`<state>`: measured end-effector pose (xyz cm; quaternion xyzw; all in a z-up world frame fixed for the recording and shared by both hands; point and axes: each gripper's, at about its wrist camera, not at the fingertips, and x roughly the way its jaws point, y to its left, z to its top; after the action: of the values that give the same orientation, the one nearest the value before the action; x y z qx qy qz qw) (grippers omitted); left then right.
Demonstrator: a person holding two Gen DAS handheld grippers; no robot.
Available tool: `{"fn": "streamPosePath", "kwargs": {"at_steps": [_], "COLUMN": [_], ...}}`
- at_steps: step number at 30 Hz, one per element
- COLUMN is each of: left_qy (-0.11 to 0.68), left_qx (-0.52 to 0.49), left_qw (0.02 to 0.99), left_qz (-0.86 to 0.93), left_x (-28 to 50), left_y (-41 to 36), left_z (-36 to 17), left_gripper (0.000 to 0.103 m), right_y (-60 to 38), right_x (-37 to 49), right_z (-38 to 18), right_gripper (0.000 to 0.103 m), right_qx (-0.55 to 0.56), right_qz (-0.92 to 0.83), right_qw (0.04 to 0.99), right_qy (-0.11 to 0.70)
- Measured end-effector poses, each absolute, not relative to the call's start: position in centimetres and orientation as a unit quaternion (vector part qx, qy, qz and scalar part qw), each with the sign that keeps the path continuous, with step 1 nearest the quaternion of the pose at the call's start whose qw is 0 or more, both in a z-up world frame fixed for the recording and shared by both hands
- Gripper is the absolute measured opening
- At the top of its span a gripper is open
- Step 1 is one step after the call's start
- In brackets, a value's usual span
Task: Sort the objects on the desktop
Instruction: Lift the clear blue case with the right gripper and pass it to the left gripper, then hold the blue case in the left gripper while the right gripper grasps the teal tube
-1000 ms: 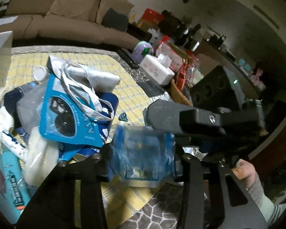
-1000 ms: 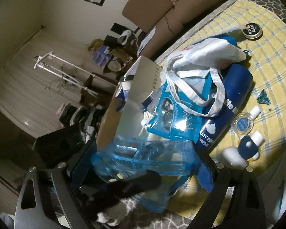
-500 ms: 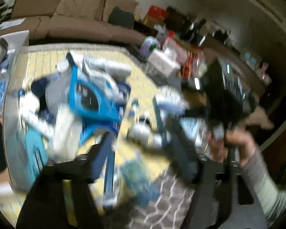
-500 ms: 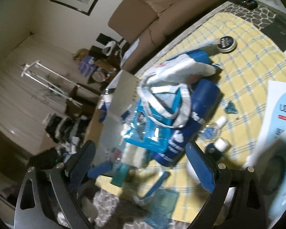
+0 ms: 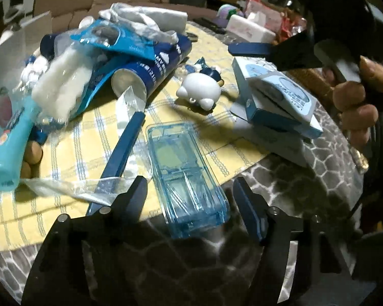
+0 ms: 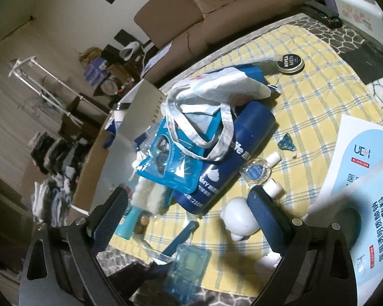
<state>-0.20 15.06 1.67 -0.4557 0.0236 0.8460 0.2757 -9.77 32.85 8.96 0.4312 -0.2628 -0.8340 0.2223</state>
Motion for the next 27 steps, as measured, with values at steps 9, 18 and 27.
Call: {"fn": "streamPosePath", "kwargs": {"at_steps": [9,18,27], "left_qy": [-0.056,-0.058,-0.162], "left_qx": [-0.473,-0.465,-0.45], "left_qw": [0.305,0.299,0.306], "left_qz": [0.825,0.831,0.823], "left_x": [-1.2,2.7,3.9], "left_y": [8.9,3.2,-2.1], "left_z": [3.3,5.4,8.9], "left_gripper": [0.037,0.037,0.036], "right_y": [32.3,30.5,27.5], "right_x": [-9.6,-8.5,-6.6], "right_z": [9.1,8.6,8.1], "right_gripper": [0.098,0.098,0.098], "right_qx": [0.436,0.444,0.461], "right_qz": [-0.836,-0.833,-0.831], "right_qw": [0.229,0.236,0.242], "right_qy": [-0.242,-0.229,-0.196]}}
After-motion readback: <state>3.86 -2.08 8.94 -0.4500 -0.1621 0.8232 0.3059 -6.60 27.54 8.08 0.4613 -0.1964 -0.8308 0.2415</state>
